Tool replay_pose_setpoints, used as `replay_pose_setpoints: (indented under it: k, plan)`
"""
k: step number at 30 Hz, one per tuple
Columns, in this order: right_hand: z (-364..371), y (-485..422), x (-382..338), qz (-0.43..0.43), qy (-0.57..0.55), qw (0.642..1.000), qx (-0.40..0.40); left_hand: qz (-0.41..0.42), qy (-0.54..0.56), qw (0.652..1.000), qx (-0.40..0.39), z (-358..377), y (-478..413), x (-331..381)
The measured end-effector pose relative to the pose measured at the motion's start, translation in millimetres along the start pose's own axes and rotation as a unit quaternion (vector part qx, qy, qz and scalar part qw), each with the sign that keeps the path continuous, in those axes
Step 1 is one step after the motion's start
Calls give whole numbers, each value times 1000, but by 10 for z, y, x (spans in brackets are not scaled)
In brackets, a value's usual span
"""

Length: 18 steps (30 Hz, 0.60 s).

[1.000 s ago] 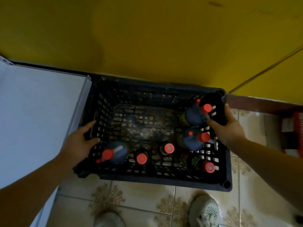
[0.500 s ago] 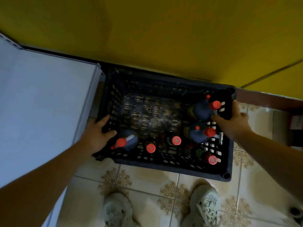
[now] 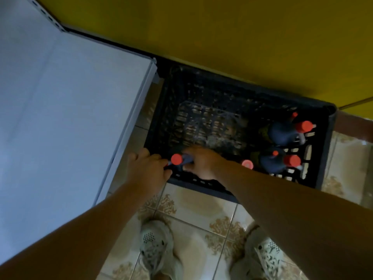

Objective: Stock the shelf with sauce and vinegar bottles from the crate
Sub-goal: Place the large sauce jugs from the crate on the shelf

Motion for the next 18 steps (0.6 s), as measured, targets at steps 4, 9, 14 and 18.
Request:
replay_pose_setpoints:
  k: [4,9,14,18]
  plan:
    - [11,-47,-20,20,102,995,4,-26,37,998,-34,42,-9,7]
    - [-450,356,-218,29,26,997,70,-94,289,950,-65,-135,16,-38]
    - [-1262,1283,-710,-6,-40,990,134,-96,576,807,-90,-679,213,101]
    - [-2034,2287,-1349,-43,-77,976,201,-12,600,796,-76,-1542,569,249]
Point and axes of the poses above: each hand's wrist, its own y-axis away from the middle knuckle, its own z-axis out of the palm, x = y × z, the point moved 5 cm from there along -y, towards the middle knuckle, and after that the axes turned 5 degrees about y, right-handed, at the moved point
